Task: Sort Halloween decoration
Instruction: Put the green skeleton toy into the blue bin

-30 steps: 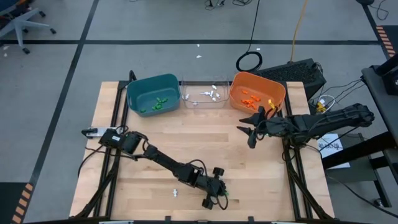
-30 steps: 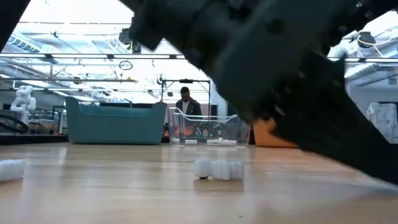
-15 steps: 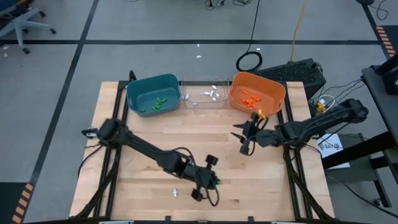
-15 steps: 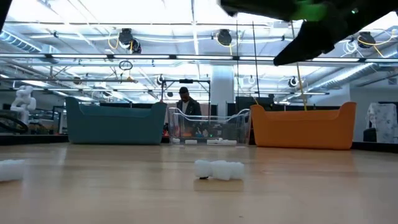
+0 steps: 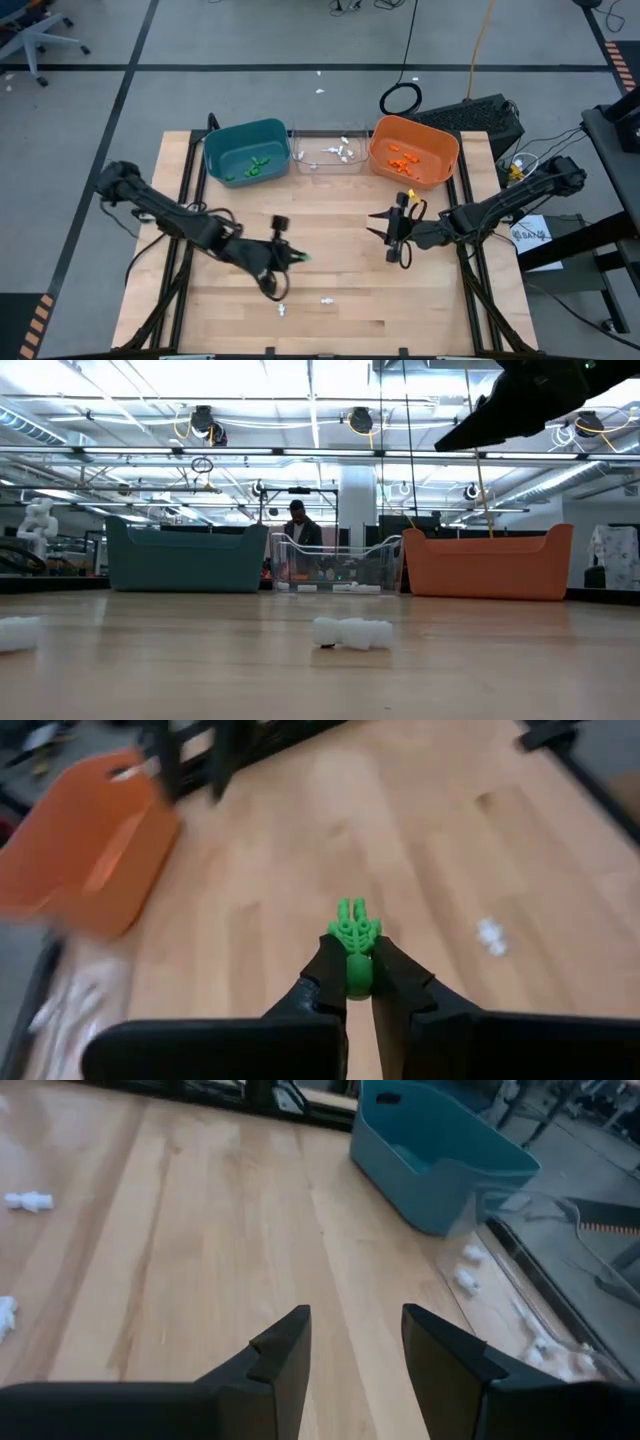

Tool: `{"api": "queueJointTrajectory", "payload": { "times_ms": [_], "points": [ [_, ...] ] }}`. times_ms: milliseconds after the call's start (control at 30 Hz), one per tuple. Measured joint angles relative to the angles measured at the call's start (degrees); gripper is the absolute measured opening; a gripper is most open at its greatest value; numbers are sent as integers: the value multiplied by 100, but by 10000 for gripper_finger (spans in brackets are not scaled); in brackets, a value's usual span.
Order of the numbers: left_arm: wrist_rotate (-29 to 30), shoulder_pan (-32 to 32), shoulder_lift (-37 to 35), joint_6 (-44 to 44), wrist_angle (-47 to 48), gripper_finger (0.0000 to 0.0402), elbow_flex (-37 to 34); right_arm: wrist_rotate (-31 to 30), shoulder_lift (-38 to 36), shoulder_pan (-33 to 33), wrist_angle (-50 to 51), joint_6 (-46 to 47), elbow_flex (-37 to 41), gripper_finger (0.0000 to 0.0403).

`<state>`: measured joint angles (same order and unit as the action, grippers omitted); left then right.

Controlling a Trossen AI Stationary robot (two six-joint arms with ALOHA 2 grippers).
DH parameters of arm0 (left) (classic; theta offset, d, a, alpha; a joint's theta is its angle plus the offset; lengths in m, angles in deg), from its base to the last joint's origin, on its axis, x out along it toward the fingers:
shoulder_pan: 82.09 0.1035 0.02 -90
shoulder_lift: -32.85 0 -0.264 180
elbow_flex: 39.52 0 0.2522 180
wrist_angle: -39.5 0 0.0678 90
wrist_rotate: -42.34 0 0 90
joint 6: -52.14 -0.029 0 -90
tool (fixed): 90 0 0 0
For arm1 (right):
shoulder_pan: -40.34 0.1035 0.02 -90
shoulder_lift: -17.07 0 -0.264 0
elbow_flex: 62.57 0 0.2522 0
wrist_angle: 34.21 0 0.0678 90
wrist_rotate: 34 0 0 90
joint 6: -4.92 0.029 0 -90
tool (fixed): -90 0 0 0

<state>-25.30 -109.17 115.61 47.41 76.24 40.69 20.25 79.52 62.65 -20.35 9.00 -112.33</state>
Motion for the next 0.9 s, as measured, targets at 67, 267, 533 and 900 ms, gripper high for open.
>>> {"api": "queueJointTrajectory", "payload": {
  "times_ms": [67, 267, 533, 900],
  "points": [
    [432, -108, -340, 297, -3, 13, -409, -1, 5, 33, -58, -64, 0, 141],
    [1124, -466, -1155, 411, -488, 13, -1403, -15, 7, 25, -479, -467, 1, 141],
    [1627, -651, -1327, -188, -468, 13, -1768, -3, 116, 25, -626, -386, 0, 141],
    [1605, -681, -1327, -1122, -363, 13, -1763, -4, 853, -116, -1896, -1746, -1, 141]
  ]
}}
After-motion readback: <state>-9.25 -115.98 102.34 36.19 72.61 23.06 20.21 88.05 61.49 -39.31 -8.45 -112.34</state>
